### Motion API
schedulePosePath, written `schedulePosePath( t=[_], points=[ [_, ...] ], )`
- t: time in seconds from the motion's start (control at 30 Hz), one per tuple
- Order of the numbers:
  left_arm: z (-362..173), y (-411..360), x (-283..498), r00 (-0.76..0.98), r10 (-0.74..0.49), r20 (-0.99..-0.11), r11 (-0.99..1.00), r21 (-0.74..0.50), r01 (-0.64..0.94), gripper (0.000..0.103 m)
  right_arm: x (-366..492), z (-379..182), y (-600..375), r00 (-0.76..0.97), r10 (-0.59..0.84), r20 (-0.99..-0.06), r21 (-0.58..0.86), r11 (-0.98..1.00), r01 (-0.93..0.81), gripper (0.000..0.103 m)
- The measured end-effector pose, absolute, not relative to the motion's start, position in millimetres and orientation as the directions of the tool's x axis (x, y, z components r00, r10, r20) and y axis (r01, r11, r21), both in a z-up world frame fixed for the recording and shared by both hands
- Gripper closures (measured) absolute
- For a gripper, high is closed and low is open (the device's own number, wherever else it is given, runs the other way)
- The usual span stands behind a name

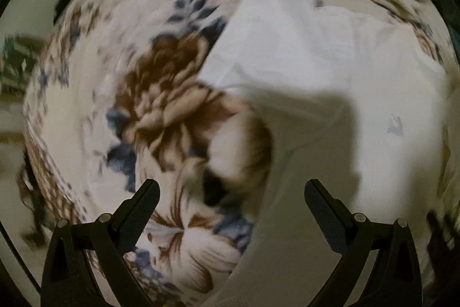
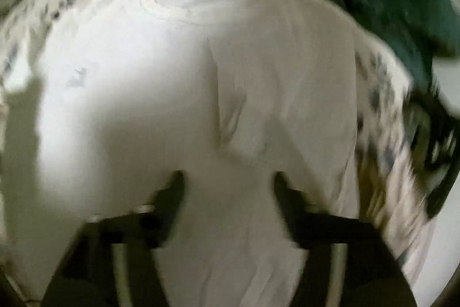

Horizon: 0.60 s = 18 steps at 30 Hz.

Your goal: Fold small clothes

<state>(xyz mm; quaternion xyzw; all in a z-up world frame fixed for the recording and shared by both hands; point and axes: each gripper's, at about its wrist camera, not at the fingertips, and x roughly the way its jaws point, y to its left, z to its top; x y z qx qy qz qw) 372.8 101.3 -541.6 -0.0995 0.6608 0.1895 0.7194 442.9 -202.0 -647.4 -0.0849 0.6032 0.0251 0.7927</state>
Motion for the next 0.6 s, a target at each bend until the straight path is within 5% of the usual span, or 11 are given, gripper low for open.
schedulePosePath(
  t=[0.2,0.37,0.43,0.5,0.53,0.6],
  points=[
    [-572.1,174.2,358.7,0.159,-0.205,-0.966,0.661,-0.257,-0.705,0.000,405.4,-655.8,-236.8,0.173,-0.018,-0.985,-0.017,1.000,0.009,0.032],
    [-590.2,202.9,369.3,0.330,-0.288,-0.899,0.459,-0.432,-0.776,0.007,395.0,-672.8,-248.2,0.128,-0.005,-0.992,0.009,0.994,0.112,0.032],
    [-591.4,206.4,381.0,0.370,-0.254,-0.894,0.445,-0.448,-0.776,0.027,393.0,-675.1,-247.6,0.131,-0.010,-0.991,0.009,0.990,0.140,0.032],
    [-591.4,207.9,392.6,0.380,-0.219,-0.899,0.462,-0.438,-0.771,0.089,399.2,-675.7,-248.3,0.132,-0.015,-0.991,0.005,0.989,0.149,0.032],
    [-589.8,208.2,398.3,0.395,-0.212,-0.894,0.469,-0.447,-0.761,0.099,398.2,-676.1,-247.1,0.133,-0.017,-0.991,0.003,0.988,0.153,0.032],
    [-577.3,205.7,405.7,0.449,-0.185,-0.874,0.493,-0.478,-0.727,0.100,395.3,-676.7,-245.6,0.134,-0.024,-0.991,-0.003,0.988,0.156,0.032]
  ],
)
